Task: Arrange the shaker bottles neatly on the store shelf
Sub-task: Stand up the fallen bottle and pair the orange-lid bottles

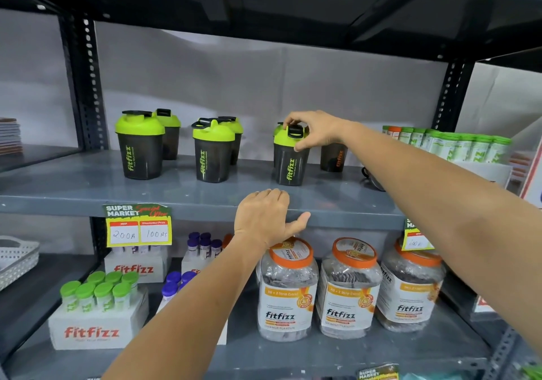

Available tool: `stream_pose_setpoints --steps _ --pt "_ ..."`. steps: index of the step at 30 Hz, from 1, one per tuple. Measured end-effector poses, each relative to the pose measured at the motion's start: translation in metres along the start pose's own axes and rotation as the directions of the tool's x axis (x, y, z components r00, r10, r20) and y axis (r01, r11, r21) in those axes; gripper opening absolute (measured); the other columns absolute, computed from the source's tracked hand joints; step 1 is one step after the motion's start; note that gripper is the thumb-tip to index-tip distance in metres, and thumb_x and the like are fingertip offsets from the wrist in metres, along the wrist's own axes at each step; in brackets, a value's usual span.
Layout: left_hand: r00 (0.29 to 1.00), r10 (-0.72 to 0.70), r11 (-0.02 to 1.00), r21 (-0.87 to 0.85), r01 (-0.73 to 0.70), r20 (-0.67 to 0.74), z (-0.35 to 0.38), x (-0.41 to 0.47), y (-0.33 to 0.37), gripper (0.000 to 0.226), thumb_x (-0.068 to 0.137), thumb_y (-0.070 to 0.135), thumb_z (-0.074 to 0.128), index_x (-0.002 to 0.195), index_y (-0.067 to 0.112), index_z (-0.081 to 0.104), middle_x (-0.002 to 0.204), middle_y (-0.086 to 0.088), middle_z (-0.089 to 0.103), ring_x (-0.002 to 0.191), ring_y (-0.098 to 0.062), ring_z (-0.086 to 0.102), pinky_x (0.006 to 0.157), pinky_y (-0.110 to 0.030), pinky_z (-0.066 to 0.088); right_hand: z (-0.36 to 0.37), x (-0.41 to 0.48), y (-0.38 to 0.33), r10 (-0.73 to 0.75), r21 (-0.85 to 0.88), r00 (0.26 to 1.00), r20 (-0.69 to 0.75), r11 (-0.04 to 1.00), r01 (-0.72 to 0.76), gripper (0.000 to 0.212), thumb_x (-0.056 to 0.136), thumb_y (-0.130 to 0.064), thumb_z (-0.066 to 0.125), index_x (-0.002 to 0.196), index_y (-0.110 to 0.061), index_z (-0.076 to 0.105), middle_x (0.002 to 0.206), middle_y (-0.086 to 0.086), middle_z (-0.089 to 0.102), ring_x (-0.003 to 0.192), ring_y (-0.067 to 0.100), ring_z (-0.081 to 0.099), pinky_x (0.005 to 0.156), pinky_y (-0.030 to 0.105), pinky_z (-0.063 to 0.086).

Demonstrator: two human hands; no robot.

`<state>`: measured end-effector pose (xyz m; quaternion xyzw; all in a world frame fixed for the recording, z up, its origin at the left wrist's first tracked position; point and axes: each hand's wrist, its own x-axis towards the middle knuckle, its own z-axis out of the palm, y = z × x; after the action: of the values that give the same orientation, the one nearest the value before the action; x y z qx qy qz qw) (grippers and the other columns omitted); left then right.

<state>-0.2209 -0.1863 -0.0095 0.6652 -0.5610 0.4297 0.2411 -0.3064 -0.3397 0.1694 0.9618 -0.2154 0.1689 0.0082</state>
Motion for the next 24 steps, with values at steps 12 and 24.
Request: stream_pose_setpoints --steps 12,24 --pt "0.984 -0.049 0.997 -0.042 0.057 0.173 -0.01 -0.003 0.003 0.062 0.081 0.069 0.032 0.087 0.018 0.068 0.079 0.003 0.07 0.072 -0.017 0.065 0.058 -0.028 0.049 -0.034 -0.049 0.042 0.189 0.07 0.959 -0.212 0.982 -0.177 0.061 0.082 -0.062 0.06 0.128 -0.022 0.053 0.131 0.002 0.055 0.117 0.018 0.052 0.093 0.029 0.038" --pt "0.926 0.15 0.979 -0.185 -0.089 0.346 -0.005 0.056 0.075 0.076 0.089 0.068 0.018 0.112 0.01 0.061 0.12 -0.012 0.06 0.117 -0.029 0.047 0.11 -0.048 0.021 -0.062 -0.112 0.123 0.687 0.018 0.67 -0.281 0.702 -0.712 0.054 0.082 -0.054 0.063 0.076 0.0 0.058 0.075 0.017 0.061 0.069 0.034 0.065 0.065 0.042 0.059"
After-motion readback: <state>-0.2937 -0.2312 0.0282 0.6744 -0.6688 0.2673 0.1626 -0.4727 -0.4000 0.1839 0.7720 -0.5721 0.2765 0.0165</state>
